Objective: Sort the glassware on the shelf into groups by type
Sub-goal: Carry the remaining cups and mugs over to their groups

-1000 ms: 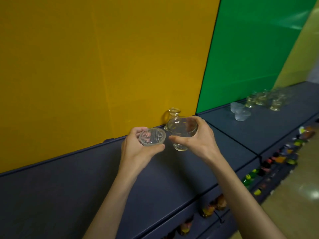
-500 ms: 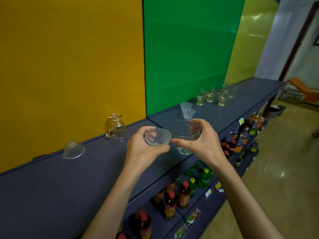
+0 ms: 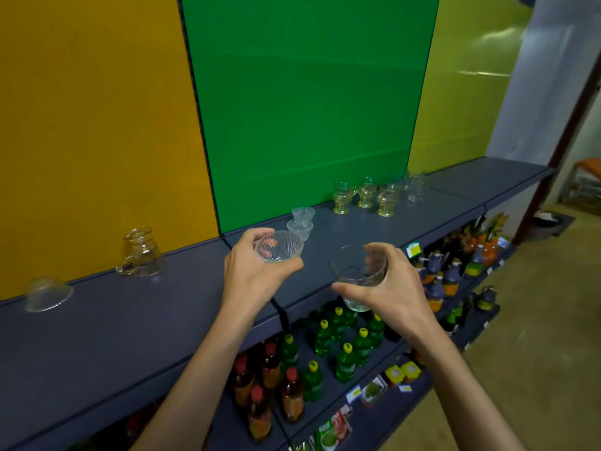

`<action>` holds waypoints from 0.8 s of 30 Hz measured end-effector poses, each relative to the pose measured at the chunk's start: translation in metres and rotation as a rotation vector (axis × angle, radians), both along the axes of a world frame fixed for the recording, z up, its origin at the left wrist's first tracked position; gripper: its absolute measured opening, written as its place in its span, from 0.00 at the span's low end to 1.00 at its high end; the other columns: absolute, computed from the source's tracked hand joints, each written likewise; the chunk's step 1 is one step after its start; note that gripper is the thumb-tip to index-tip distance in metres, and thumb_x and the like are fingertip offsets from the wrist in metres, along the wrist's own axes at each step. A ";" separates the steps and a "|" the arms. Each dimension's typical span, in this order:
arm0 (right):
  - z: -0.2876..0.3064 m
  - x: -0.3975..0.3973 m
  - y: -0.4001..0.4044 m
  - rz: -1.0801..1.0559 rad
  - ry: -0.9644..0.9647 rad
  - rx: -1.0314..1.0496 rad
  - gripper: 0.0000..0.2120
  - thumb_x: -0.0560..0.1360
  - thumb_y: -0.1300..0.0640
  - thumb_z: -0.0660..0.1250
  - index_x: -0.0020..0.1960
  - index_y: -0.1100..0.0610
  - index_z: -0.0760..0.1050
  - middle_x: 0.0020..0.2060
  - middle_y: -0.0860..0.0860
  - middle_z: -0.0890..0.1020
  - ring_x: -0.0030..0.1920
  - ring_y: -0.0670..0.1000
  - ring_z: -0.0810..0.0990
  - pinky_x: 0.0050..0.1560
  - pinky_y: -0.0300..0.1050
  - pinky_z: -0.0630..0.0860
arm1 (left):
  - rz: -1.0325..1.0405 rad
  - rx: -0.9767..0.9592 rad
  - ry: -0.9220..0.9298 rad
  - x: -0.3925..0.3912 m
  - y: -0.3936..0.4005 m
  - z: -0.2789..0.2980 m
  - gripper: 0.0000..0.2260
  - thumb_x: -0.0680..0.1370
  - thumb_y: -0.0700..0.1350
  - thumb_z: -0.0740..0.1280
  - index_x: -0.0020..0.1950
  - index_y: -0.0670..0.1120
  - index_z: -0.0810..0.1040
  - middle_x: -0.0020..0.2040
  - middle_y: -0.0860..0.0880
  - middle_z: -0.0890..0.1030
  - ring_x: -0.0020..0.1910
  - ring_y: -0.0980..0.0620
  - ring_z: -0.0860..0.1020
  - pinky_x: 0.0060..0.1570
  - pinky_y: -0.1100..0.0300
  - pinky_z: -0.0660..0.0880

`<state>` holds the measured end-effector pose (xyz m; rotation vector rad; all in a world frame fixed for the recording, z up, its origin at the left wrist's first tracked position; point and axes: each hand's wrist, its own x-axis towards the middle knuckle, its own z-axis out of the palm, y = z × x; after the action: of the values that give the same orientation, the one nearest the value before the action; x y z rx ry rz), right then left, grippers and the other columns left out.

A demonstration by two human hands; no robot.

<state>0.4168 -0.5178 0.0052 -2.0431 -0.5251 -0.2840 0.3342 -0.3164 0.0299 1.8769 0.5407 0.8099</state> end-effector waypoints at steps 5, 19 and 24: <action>-0.004 0.041 -0.016 0.060 0.009 0.030 0.41 0.55 0.39 0.83 0.64 0.48 0.73 0.54 0.45 0.77 0.55 0.46 0.78 0.58 0.50 0.77 | 0.090 0.023 0.032 0.040 -0.007 0.003 0.26 0.61 0.49 0.80 0.57 0.54 0.78 0.51 0.57 0.81 0.49 0.57 0.78 0.46 0.63 0.73; -0.015 0.204 -0.023 0.234 0.047 -0.037 0.40 0.57 0.44 0.84 0.65 0.49 0.73 0.56 0.46 0.77 0.57 0.46 0.78 0.58 0.46 0.75 | 0.356 0.043 0.404 0.174 0.025 -0.057 0.33 0.64 0.50 0.79 0.67 0.45 0.76 0.64 0.46 0.78 0.62 0.44 0.77 0.54 0.54 0.73; -0.013 0.256 -0.016 0.272 0.065 -0.007 0.39 0.55 0.43 0.84 0.63 0.48 0.74 0.54 0.45 0.79 0.54 0.45 0.79 0.59 0.49 0.77 | 0.429 0.035 0.445 0.197 0.029 -0.070 0.34 0.64 0.51 0.79 0.68 0.44 0.75 0.63 0.43 0.77 0.62 0.42 0.76 0.61 0.47 0.75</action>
<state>0.6733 -0.5338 -0.0075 -1.9524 -0.7547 -0.0523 0.5313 -0.2872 -0.0398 2.0110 1.2440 0.6681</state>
